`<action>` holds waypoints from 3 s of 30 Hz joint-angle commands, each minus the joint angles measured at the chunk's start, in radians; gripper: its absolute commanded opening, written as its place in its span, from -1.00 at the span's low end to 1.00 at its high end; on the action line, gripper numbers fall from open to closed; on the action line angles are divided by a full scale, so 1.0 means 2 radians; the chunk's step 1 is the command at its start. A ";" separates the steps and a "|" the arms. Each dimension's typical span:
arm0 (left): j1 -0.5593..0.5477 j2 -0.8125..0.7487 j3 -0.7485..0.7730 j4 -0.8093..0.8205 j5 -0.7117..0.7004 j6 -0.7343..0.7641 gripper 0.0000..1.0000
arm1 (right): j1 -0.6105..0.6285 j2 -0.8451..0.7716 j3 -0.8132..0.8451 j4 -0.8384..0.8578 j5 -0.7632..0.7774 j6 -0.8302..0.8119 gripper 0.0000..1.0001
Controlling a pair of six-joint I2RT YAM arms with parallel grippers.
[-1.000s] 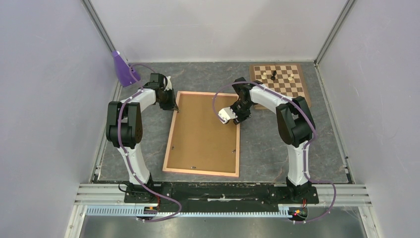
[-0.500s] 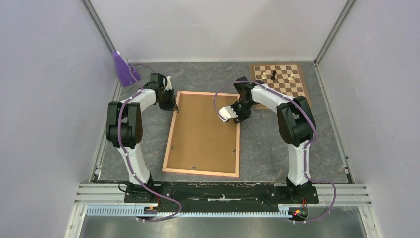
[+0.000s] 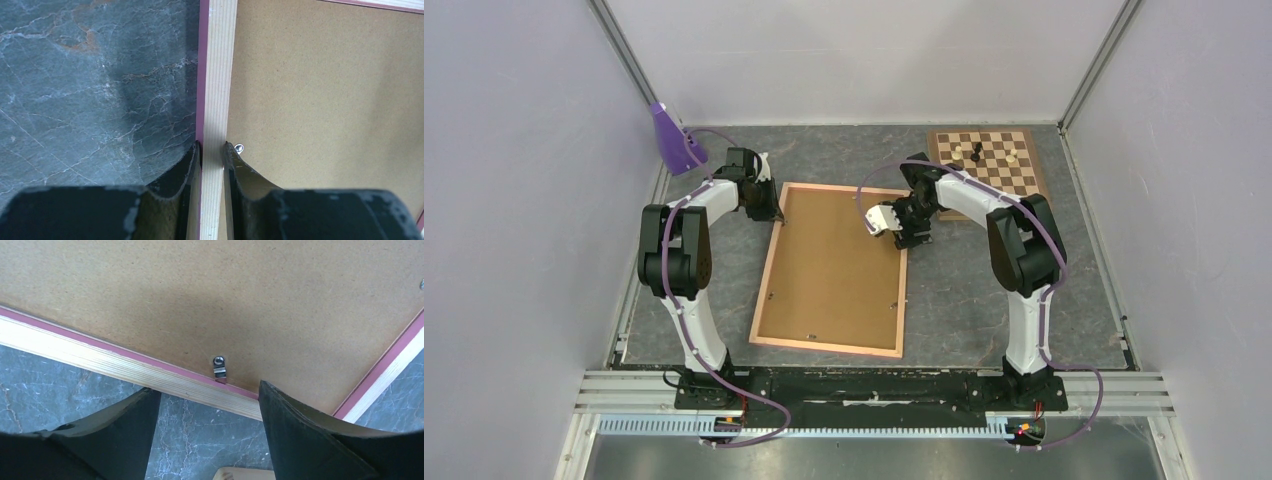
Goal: Put the photo into the frame
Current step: Install the photo frame at the center of the board.
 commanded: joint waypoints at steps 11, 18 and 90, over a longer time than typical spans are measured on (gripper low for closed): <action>0.000 0.016 -0.016 -0.005 -0.006 -0.028 -0.95 | -0.021 -0.041 0.073 -0.031 0.054 -0.006 0.51; 0.000 0.014 -0.017 -0.004 0.000 -0.027 -0.95 | -0.021 -0.026 0.128 0.014 0.023 0.084 0.49; -0.003 0.014 -0.014 -0.005 0.016 -0.017 -0.95 | 0.030 0.150 0.176 0.309 0.015 0.415 0.05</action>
